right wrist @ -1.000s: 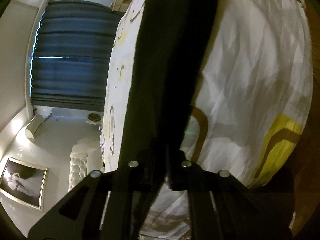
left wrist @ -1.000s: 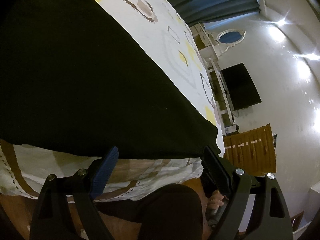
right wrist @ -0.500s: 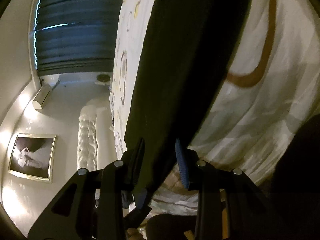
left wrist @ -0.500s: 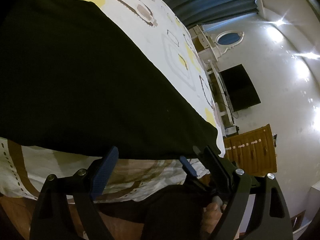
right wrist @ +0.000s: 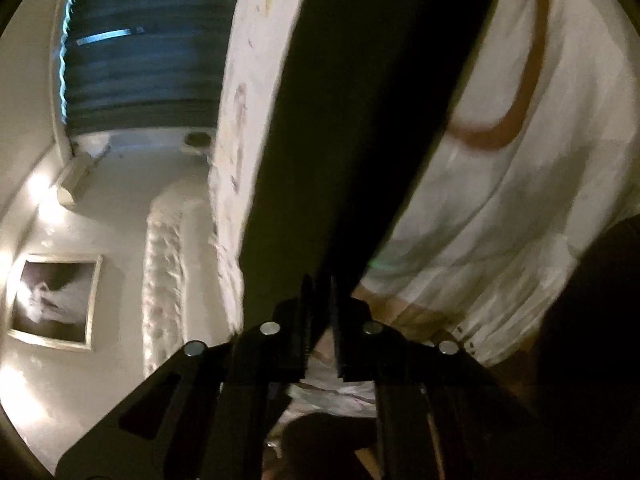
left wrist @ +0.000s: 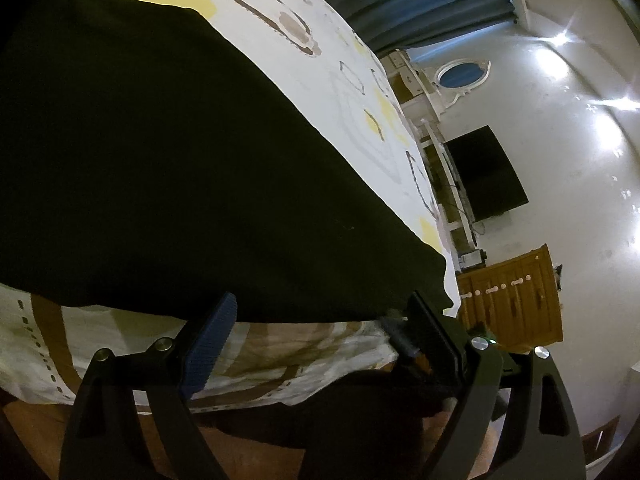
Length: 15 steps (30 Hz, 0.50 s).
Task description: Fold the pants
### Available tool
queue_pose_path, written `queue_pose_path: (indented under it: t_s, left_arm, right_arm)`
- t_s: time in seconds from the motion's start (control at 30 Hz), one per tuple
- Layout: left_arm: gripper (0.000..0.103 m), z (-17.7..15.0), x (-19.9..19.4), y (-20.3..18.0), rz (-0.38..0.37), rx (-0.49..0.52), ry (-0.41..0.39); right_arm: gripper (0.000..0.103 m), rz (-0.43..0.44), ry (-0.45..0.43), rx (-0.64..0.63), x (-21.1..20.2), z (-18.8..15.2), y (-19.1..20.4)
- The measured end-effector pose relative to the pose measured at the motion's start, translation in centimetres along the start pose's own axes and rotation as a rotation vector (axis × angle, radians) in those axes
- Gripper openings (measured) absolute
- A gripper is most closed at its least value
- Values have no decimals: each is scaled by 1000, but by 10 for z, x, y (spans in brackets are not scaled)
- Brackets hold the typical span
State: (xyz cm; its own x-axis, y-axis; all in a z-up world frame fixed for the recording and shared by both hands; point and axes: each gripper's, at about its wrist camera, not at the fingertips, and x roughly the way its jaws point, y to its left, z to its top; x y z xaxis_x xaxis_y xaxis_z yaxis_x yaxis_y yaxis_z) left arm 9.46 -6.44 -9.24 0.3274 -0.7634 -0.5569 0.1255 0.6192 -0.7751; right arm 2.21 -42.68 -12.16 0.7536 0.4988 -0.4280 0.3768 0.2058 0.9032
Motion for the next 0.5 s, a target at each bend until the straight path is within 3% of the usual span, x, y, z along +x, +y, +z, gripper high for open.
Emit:
queue_pose_path:
  t_s: [0.03,0.1,0.17,0.3,0.5]
  left_arm:
    - [86,0,0,0,-1,-2,0]
    - [86,2,0,-1,2,-2,-1]
    - [86,1,0,-2,10,7,1]
    - [86,0,0,-9,39,51,-3]
    - [86,4,-21,-18,165,190,-70]
  right_arm:
    - [43,11,-54,0,-17,8,-3]
    - [53,22,-179,-2,-55,31,-5]
    - [54,8,-303,5,-94,57,-14]
    - [54,-56,-471,48,-142,103,-37]
    - [54,-74,-529,111,-154,144,-60]
